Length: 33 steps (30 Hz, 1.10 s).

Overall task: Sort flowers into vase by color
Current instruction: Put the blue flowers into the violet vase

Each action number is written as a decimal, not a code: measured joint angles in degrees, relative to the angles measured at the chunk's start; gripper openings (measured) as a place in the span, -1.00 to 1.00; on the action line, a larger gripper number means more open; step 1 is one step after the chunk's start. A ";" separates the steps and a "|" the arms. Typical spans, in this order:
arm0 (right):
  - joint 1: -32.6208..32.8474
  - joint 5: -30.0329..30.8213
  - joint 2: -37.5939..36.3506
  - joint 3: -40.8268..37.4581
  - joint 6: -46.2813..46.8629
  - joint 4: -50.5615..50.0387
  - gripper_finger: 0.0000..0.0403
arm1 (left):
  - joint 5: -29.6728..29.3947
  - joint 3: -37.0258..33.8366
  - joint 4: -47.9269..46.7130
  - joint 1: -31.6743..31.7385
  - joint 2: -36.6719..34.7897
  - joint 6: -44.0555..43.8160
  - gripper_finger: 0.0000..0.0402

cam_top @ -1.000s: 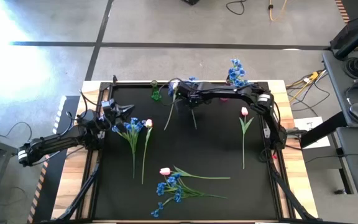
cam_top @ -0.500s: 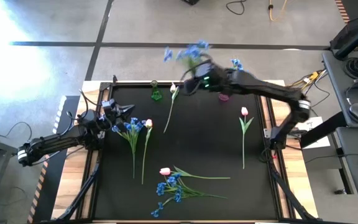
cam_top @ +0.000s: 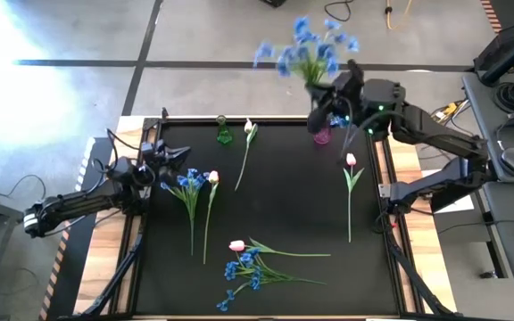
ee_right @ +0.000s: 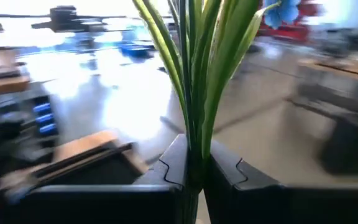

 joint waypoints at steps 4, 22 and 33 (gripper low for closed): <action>0.00 -9.55 -0.77 -4.62 -0.02 4.53 -0.89 | 5.42 7.46 -3.31 0.00 4.90 0.18 -1.00; -0.80 -24.79 -0.98 -11.32 -2.17 18.47 -0.89 | 42.89 61.03 -9.61 6.65 56.32 8.37 -1.00; -6.04 -28.69 -7.65 -10.77 -3.77 18.39 -0.89 | 56.17 97.41 -7.81 6.15 86.69 1.21 -1.00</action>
